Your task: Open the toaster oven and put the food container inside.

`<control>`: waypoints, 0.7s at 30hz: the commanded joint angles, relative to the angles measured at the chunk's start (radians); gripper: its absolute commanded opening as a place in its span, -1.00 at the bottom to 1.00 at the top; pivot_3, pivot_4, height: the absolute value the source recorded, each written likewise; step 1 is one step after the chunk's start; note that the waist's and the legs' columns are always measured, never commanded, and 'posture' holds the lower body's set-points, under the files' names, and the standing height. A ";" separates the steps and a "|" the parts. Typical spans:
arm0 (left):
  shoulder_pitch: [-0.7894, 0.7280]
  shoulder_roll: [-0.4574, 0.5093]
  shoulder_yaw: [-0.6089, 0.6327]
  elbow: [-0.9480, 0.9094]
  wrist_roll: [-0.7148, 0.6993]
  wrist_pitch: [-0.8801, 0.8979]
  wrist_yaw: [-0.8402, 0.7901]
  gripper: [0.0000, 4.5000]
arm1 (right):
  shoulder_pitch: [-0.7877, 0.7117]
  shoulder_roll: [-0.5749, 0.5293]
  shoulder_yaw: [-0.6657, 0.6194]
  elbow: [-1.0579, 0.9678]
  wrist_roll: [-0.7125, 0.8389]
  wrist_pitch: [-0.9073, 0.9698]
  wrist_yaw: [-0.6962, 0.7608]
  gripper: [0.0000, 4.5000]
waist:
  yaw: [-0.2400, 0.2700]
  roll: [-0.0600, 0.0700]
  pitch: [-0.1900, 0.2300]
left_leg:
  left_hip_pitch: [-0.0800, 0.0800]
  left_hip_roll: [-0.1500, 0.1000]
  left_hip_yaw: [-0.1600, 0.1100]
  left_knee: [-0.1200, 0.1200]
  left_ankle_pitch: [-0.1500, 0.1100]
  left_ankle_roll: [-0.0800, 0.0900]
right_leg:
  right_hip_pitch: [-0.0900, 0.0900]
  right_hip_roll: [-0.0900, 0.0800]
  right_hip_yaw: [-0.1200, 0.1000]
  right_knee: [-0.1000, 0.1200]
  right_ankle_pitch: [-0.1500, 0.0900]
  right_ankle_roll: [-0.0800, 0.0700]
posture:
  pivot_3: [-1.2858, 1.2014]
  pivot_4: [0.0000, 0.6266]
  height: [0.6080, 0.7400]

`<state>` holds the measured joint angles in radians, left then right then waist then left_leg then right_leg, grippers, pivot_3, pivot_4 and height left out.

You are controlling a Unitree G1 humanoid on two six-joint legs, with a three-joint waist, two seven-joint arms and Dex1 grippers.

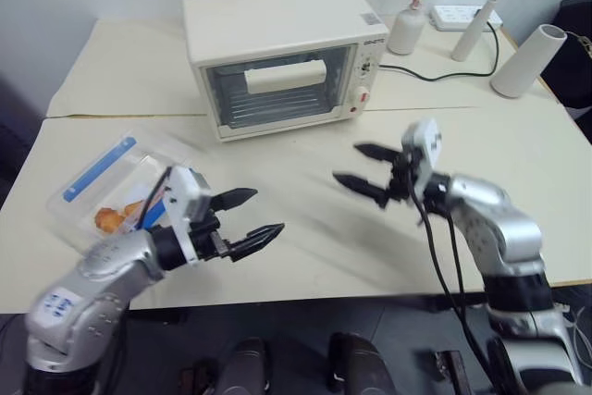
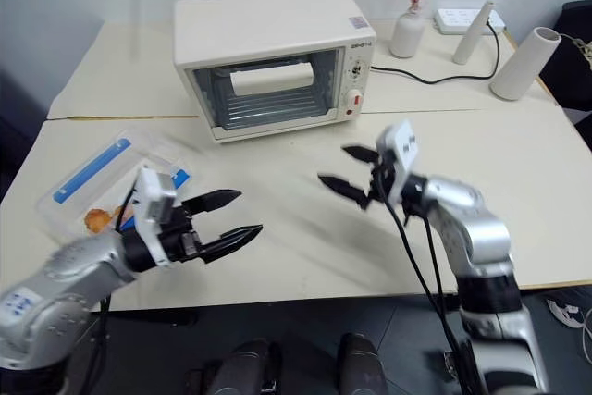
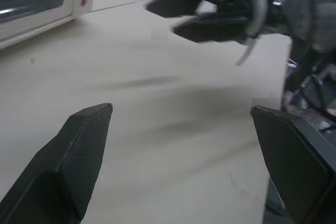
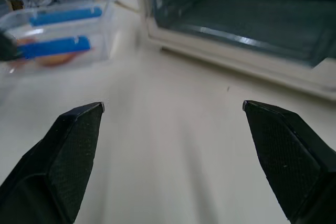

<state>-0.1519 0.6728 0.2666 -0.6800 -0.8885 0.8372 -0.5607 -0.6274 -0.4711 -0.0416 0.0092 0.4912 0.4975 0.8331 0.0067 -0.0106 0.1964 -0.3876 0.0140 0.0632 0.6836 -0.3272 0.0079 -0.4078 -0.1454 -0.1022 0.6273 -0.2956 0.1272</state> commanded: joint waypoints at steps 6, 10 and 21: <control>-0.105 0.200 0.197 0.084 -0.167 0.034 -0.055 1.00 | -0.330 0.089 0.019 0.478 -0.130 -0.224 0.036 0.97 | -0.014 0.000 0.000 | -0.001 -0.001 0.001 -0.001 0.000 0.000 | 0.000 0.000 -0.001 -0.001 0.000 0.000 | 0.03 -0.52 1.00; -0.110 0.229 0.210 0.113 -0.139 0.008 -0.063 1.00 | -0.441 0.129 0.016 0.658 -0.158 -0.307 0.064 0.97 | -0.018 0.000 0.000 | -0.001 0.000 0.002 -0.002 0.000 0.000 | 0.000 0.000 -0.001 -0.001 0.000 0.000 | 0.03 -0.52 1.00; -0.103 0.214 0.191 0.123 -0.082 -0.041 -0.044 1.00 | -0.559 0.208 0.019 0.741 -0.158 -0.358 0.156 0.97 | -0.038 0.001 0.001 | -0.001 0.000 0.000 -0.003 0.000 -0.001 | -0.001 0.000 -0.002 -0.001 0.000 0.000 | 0.03 -0.52 1.00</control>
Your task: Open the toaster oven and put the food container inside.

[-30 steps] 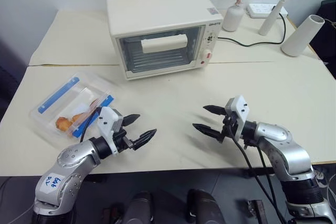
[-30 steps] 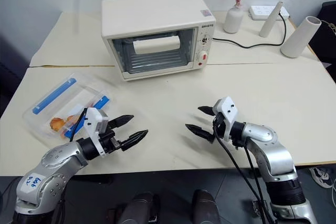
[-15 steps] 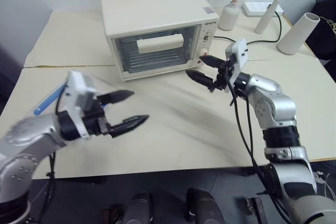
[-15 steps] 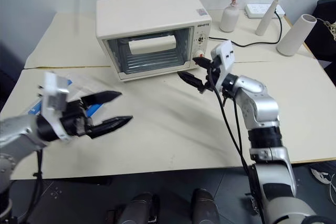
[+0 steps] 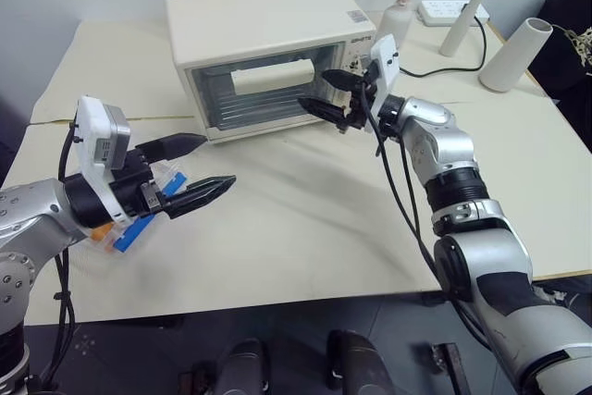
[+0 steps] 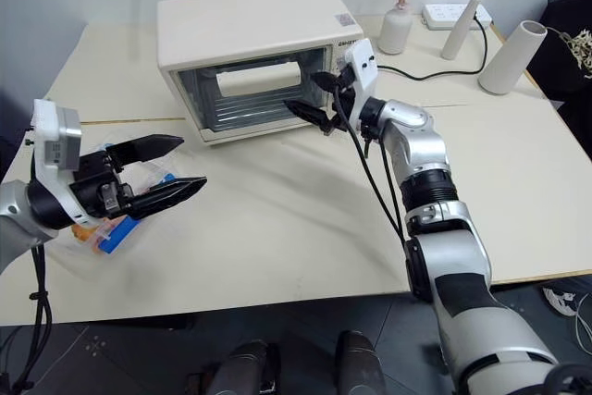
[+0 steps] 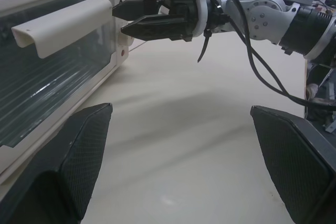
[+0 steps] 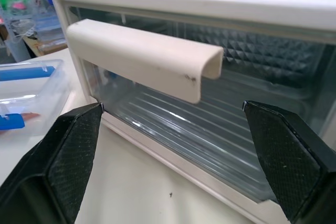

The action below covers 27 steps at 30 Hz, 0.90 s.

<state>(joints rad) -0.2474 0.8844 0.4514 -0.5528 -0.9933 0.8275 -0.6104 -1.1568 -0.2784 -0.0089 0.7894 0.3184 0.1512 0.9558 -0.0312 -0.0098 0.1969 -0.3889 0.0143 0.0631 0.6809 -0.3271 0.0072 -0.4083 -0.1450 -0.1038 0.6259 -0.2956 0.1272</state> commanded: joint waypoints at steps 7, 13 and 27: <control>-0.060 -0.022 -0.018 0.036 0.070 -0.065 0.045 1.00 | 0.011 0.041 -0.008 -0.153 0.039 0.038 0.086 0.97 | 0.000 0.000 0.000 | 0.000 0.000 -0.001 0.000 0.000 0.000 | -0.001 0.000 0.000 0.000 0.000 0.000 | 0.03 -0.52 1.00; -0.202 -0.023 -0.035 0.155 0.124 -0.098 0.072 1.00 | 0.097 0.047 -0.001 -0.315 0.054 0.101 0.078 0.97 | -0.004 0.001 0.000 | -0.001 0.000 0.000 -0.001 0.000 -0.001 | -0.002 0.001 0.000 0.001 0.000 0.000 | 0.03 -0.52 1.00; -0.598 -0.037 -0.346 0.600 0.509 -0.318 -0.065 -0.68 | 0.290 0.065 0.017 -0.606 0.069 0.205 0.003 1.00 | -0.012 0.001 0.000 | -0.001 0.000 0.008 -0.002 0.000 -0.001 | -0.004 0.002 0.000 0.001 0.000 0.000 | 0.03 -0.52 1.00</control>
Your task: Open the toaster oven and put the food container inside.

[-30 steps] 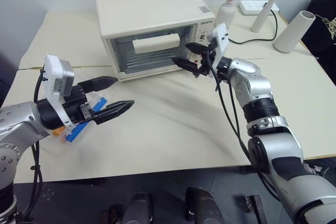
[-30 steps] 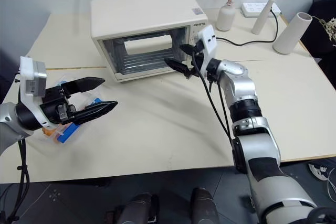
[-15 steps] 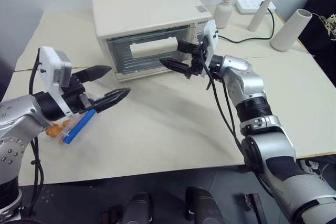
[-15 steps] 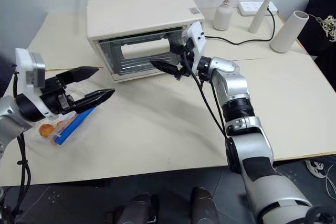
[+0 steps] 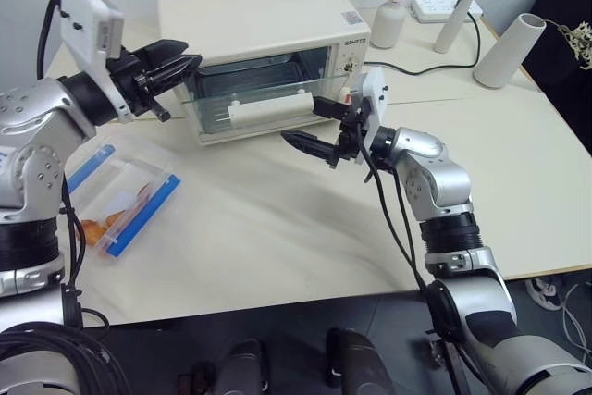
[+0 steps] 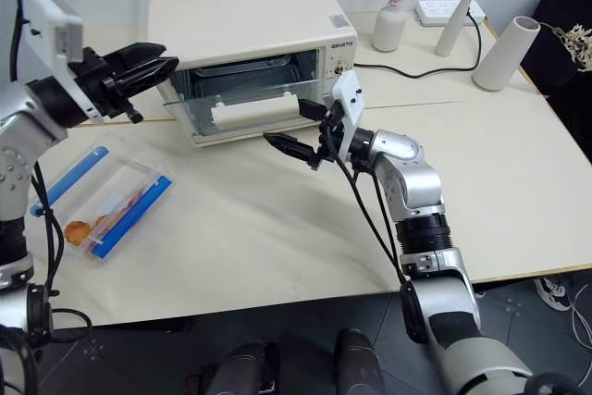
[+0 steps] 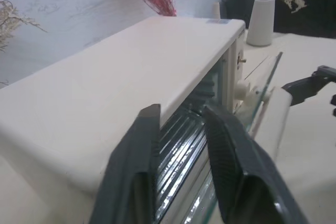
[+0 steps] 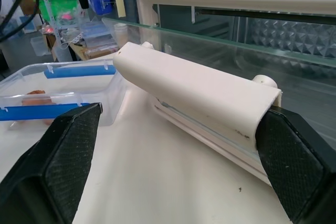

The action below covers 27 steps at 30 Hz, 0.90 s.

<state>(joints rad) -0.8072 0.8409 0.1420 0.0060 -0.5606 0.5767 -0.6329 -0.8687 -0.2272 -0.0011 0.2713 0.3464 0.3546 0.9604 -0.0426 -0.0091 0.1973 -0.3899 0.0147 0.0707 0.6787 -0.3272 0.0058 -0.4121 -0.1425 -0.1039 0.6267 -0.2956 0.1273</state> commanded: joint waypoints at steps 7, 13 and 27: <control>-0.085 0.024 -0.151 0.167 0.252 -0.235 -0.187 -0.98 | 0.040 0.009 0.007 -0.141 0.051 0.027 -0.031 1.00 | -0.003 0.000 0.000 | -0.001 0.000 0.001 0.000 0.000 0.000 | -0.001 0.000 0.000 0.000 0.000 0.000 | 0.03 -0.52 1.00; -0.087 0.017 -0.147 0.163 0.264 -0.244 -0.285 -0.98 | 0.070 -0.007 -0.001 -0.173 0.033 0.036 -0.078 1.00 | -0.003 0.000 0.000 | -0.001 0.000 0.001 0.000 0.000 0.000 | -0.001 0.000 0.000 0.000 0.000 0.000 | 0.03 -0.52 1.00; 0.154 0.005 -0.180 -0.174 0.301 -0.113 -0.278 -0.98 | 0.435 -0.463 -0.218 -0.603 0.265 0.319 0.017 1.00 | 0.038 0.000 0.000 | -0.001 0.000 0.000 0.004 0.000 0.001 | 0.001 -0.001 0.000 0.001 0.000 0.000 | 0.03 -0.52 1.00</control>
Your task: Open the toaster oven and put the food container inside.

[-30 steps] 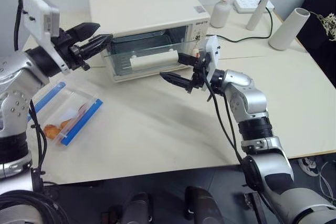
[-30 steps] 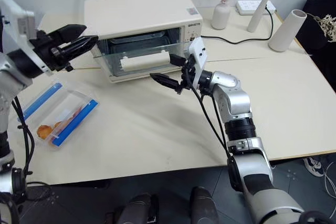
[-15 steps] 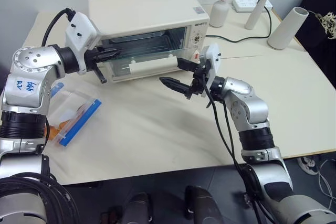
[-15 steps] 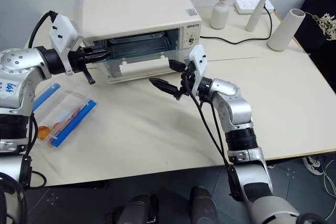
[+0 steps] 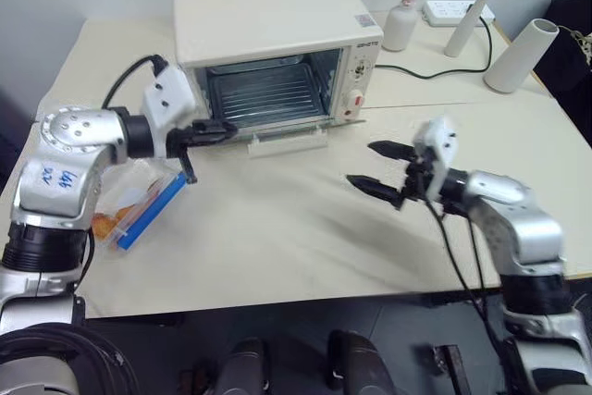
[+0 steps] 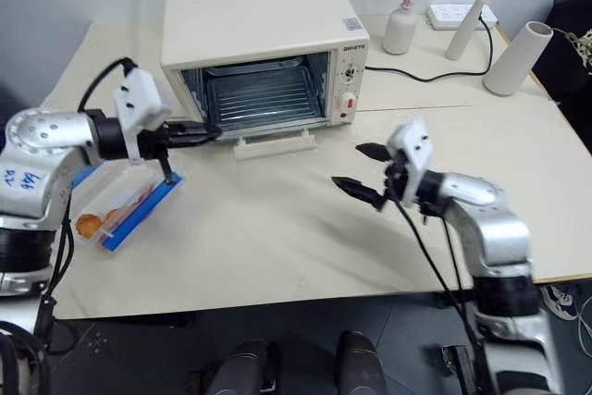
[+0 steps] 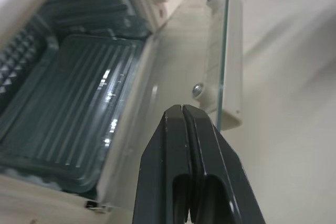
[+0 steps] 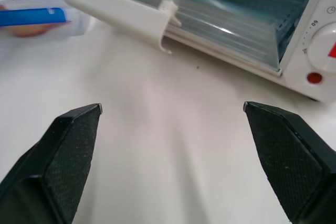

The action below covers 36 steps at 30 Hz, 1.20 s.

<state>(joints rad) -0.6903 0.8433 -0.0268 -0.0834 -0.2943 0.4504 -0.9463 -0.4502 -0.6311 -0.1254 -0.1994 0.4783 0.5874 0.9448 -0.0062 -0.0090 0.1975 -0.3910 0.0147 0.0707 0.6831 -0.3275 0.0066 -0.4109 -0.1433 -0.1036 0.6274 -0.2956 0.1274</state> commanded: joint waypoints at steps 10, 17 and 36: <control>0.209 -0.052 -0.132 -0.227 0.201 0.067 0.174 -0.98 | -0.006 -0.097 -0.167 -0.209 0.313 0.197 -0.050 1.00 | 0.013 0.000 0.000 | 0.001 0.000 0.000 0.000 0.000 0.001 | 0.001 0.000 0.000 0.000 0.000 0.000 | 0.03 -0.52 1.00; 0.241 -0.153 0.147 -0.437 -0.044 0.310 0.234 -0.98 | -0.056 -0.106 -0.145 -0.195 0.387 0.222 -0.035 1.00 | 0.028 0.000 0.000 | 0.000 0.000 -0.004 0.001 0.000 0.001 | 0.001 -0.001 0.000 0.000 0.000 0.000 | 0.03 -0.52 1.00; 0.307 -0.540 0.997 -0.964 0.059 1.164 0.945 0.99 | -0.168 -0.125 0.016 -0.022 0.291 0.110 0.184 1.00 | 0.033 -0.005 -0.002 | 0.002 0.000 -0.010 0.002 0.000 0.001 | 0.005 -0.001 0.000 -0.001 0.000 0.000 | 0.03 -0.52 1.00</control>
<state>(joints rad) -0.3741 0.3351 0.9713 -1.0134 -0.2694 1.6223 -0.0964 -0.5973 -0.7665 -0.1020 -0.2201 0.7642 0.7229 1.1133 0.0267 -0.0136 0.1951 -0.3887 0.0141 0.0607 0.6856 -0.3276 0.0072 -0.4057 -0.1447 -0.1037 0.6266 -0.2954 0.1274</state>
